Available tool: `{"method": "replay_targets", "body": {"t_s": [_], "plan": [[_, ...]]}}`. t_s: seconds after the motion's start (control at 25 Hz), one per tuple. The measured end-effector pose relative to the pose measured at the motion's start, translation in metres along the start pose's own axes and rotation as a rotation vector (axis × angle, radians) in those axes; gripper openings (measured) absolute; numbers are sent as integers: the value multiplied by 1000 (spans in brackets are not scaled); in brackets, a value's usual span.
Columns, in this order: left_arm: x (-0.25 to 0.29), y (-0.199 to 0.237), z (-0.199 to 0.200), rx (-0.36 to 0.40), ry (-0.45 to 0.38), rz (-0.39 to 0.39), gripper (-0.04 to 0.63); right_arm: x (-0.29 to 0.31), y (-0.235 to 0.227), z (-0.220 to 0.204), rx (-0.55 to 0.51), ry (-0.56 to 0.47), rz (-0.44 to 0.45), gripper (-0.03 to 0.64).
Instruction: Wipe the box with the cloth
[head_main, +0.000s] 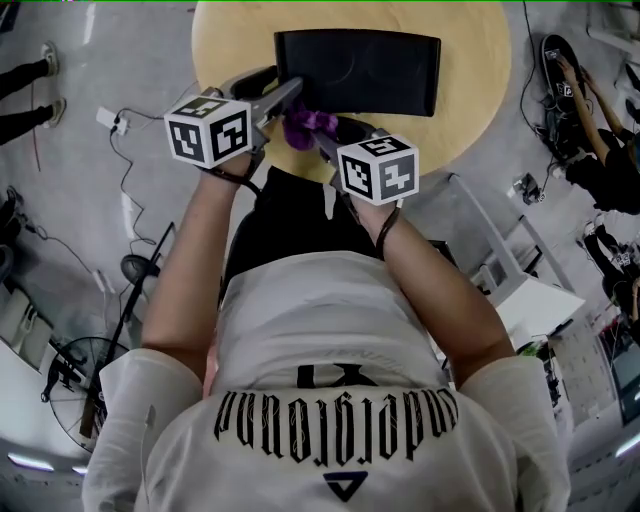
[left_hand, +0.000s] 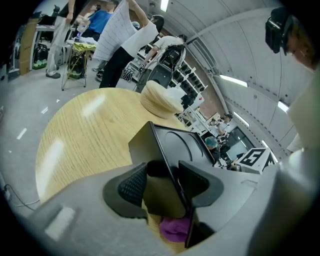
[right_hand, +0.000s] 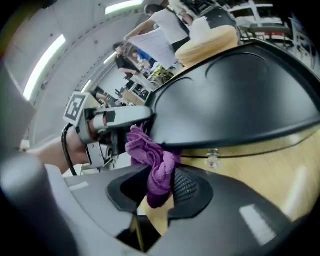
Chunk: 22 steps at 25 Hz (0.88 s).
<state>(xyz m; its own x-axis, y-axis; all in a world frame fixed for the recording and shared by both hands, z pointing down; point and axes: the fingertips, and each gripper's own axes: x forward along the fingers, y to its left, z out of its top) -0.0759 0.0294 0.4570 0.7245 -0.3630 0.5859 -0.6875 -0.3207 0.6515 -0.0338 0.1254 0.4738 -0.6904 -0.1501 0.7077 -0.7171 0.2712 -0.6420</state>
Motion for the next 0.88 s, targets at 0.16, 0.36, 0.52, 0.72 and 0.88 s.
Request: {"method": "replay_targets", "body": {"t_s": [0.16, 0.36, 0.52, 0.72, 0.88], "plan": [[2, -1, -1, 3, 2, 6, 215, -22, -17, 1, 158, -85, -22, 101], [2, -1, 0, 7, 4, 10, 215, -47, -39, 2, 246, -161, -72, 101], [1, 1, 2, 9, 1, 16, 215, -59, -38, 7, 226, -186, -75, 101], [3, 0, 2, 39, -11, 44, 213, -81, -34, 14, 157, -214, -78, 101], [-4, -5, 4, 90, -6, 92, 212, -110, -28, 29, 63, -245, -83, 103]]}}
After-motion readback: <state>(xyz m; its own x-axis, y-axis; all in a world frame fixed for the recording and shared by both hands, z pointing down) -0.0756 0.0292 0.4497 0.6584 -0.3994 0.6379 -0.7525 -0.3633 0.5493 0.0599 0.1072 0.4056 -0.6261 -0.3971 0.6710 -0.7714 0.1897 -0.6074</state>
